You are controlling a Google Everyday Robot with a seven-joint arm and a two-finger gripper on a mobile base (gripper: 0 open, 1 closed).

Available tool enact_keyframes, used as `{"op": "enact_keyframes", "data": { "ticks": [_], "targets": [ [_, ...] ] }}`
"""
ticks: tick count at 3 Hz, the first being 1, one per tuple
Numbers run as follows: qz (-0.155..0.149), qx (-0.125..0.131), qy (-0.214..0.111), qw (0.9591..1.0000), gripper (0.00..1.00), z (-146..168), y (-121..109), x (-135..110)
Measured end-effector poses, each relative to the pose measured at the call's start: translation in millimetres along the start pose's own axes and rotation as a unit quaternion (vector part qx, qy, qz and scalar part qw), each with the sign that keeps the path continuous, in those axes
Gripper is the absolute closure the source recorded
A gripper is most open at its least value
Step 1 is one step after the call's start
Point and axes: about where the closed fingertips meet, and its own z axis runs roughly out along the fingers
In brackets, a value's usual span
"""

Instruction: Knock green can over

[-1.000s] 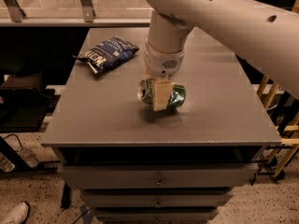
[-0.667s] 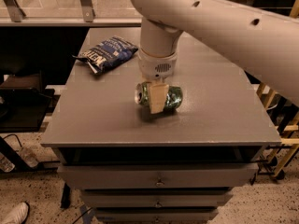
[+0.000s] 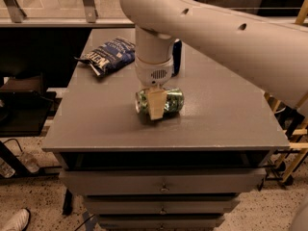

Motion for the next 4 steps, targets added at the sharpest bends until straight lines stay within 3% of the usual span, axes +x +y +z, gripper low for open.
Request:
{"op": "enact_keyframes", "data": {
  "ticks": [4],
  "targets": [
    [0.000,0.012,-0.004,0.9999,0.04,-0.5,-3.4,-1.9]
  ]
}}
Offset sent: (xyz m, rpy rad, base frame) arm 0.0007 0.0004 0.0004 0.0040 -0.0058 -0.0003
